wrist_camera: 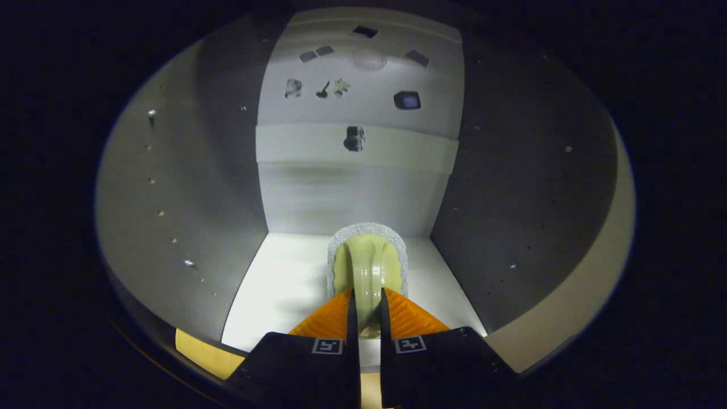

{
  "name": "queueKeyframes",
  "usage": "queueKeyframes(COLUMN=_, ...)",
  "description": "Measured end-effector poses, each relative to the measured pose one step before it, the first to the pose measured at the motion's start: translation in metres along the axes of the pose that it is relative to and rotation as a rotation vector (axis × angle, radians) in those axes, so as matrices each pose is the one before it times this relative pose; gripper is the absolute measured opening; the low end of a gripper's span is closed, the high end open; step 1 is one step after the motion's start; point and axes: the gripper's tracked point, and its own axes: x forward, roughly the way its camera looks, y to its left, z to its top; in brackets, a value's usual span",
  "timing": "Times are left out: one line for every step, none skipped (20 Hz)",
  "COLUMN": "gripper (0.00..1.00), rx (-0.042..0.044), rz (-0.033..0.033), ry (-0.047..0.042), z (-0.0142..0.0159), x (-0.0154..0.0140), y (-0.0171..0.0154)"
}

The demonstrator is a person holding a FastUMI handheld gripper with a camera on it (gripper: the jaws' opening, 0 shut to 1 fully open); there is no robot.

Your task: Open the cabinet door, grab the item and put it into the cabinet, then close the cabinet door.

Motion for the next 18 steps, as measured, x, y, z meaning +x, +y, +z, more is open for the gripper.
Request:
queueKeyframes(gripper=0.18, rx=0.01015, rz=-0.00495, ry=0.02401, z=-0.00499, x=0.01027, y=-0.00035)
queueKeyframes(gripper=0.18, rx=0.01421, rz=-0.00285, ry=0.02771, z=-0.00623, x=0.00926, y=-0.00028)
queueKeyframes(gripper=0.18, rx=0.02357, rz=-0.00077, ry=-0.02216, z=0.00659, x=0.0037, y=0.00021)
queueKeyframes(gripper=0.18, rx=0.02382, rz=0.01091, ry=-0.01985, z=0.00746, x=0.00504, y=0.0034)
queueKeyframes(gripper=0.18, rx=0.01365, rz=0.01221, ry=-0.00766, z=0.0017, x=0.00313, y=0.00292)
queueKeyframes(gripper=0.18, rx=-0.00016, rz=0.00072, ry=0.00892, z=-0.0031, x=0.00297, y=-0.00012)
queueKeyframes(gripper=0.2, rx=-0.00456, rz=0.00679, ry=0.00194, z=-0.0024, x=0.0051, y=0.00158)
queueKeyframes(gripper=0.23, rx=-0.00342, rz=0.00904, ry=0.01369, z=-0.00438, x=0.00623, y=0.00188)
queueKeyframes(gripper=0.24, rx=-0.00248, rz=0.0079, ry=0.00753, z=-0.0036, x=0.00395, y=0.00185)
queueKeyframes(gripper=0.26, rx=0.00206, rz=0.00862, ry=-0.00045, z=0.00025, x=0.0004, y=0.0023)
queueKeyframes(gripper=0.27, rx=0.00292, rz=0.00646, ry=-0.02102, z=0.00392, x=0.00364, y=0.00052)
queueKeyframes(gripper=0.27, rx=0.0009, rz=0.0066, ry=-0.01615, z=0.00306, x=0.00118, y=0.00237)
queueKeyframes(gripper=0.27, rx=-0.00344, rz=0.0022, ry=-0.01166, z=0.00155, x=0.00117, y=0.00084)
queueKeyframes(gripper=0.27, rx=-0.0048, rz=0.00505, ry=-0.0139, z=0.0023, x=0.00044, y=0.00111)
queueKeyframes(gripper=0.3, rx=-0.00639, rz=-0.00029, ry=-0.01743, z=0.00276, x=-0.0022, y=-0.00065)
queueKeyframes(gripper=0.31, rx=-0.00256, rz=0.00446, ry=-0.02812, z=0.00686, x=-0.0017, y=0.00089)
queueKeyframes(gripper=0.36, rx=0.00351, rz=0.00526, ry=-0.03075, z=0.00738, x=-0.00341, y=0.00067)
queueKeyframes(gripper=0.4, rx=0.00632, rz=0.00206, ry=-0.03298, z=0.00907, x=-0.00491, y=0.00022)
